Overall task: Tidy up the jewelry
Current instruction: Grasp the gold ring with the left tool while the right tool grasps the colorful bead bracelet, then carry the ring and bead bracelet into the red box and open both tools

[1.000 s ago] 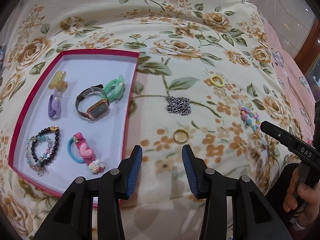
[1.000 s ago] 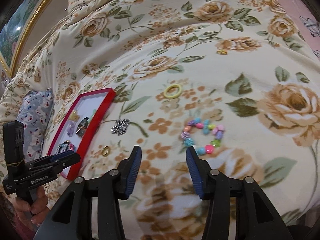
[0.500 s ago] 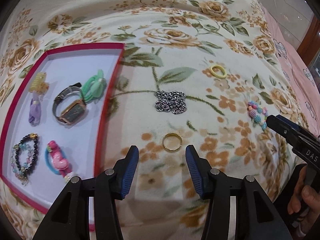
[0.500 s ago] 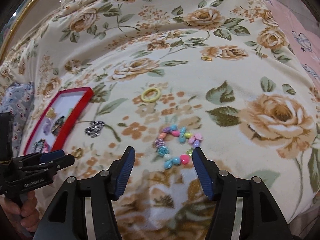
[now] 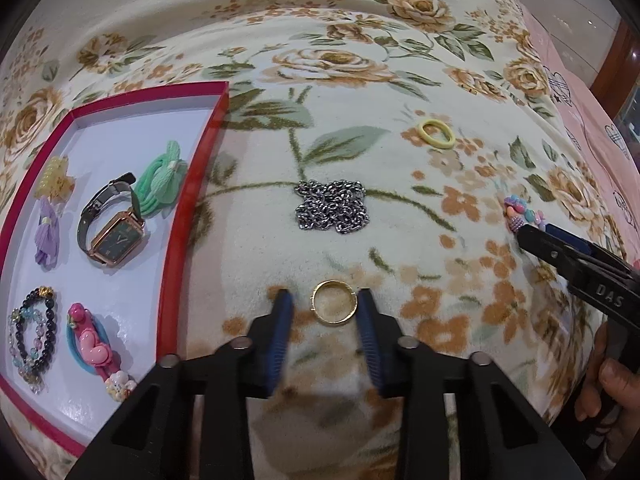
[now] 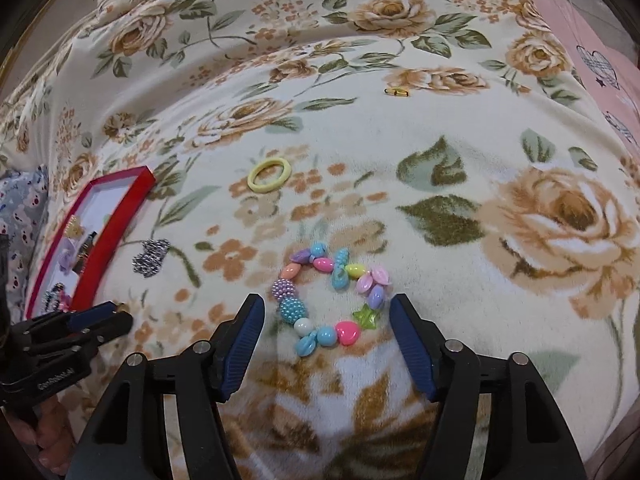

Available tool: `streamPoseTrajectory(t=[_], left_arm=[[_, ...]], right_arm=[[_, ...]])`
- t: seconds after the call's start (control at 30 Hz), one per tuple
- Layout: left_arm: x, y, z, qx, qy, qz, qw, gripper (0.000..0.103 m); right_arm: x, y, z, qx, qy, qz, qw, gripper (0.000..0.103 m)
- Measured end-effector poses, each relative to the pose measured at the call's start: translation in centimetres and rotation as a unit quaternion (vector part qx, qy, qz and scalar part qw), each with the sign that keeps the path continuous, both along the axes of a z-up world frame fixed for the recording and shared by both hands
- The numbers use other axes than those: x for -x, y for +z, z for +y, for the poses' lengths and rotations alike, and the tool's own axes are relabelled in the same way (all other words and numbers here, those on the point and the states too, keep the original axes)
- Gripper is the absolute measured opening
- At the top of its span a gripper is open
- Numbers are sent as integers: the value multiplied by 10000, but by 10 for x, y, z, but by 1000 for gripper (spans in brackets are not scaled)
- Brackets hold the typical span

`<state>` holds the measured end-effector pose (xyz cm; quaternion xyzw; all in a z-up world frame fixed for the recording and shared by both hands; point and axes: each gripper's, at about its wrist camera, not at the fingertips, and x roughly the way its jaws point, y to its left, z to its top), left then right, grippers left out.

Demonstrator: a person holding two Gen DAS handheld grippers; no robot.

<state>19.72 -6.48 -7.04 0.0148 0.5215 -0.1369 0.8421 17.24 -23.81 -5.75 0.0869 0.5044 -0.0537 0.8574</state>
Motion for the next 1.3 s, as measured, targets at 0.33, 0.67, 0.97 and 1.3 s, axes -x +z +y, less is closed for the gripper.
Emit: streamPoseTrajectory(t=[0.33,0.67,0.97,1.3], left_arm=[[9,13,8,204,-56,-102,9997,22],[33,47,36,401,55,-384,9984,22],[59,70,74,502,326,-556,9967,22],[79,80,119,538,727,-611,9940,22]], right_arm=[[6,10,1,-231,126,-195,9995,9],[12,35,30,-588,497,-445,9960,9],[13,58,77,-802,1075,-617,9890,9],[6,60,128,-900,1634,-576,9808,9]])
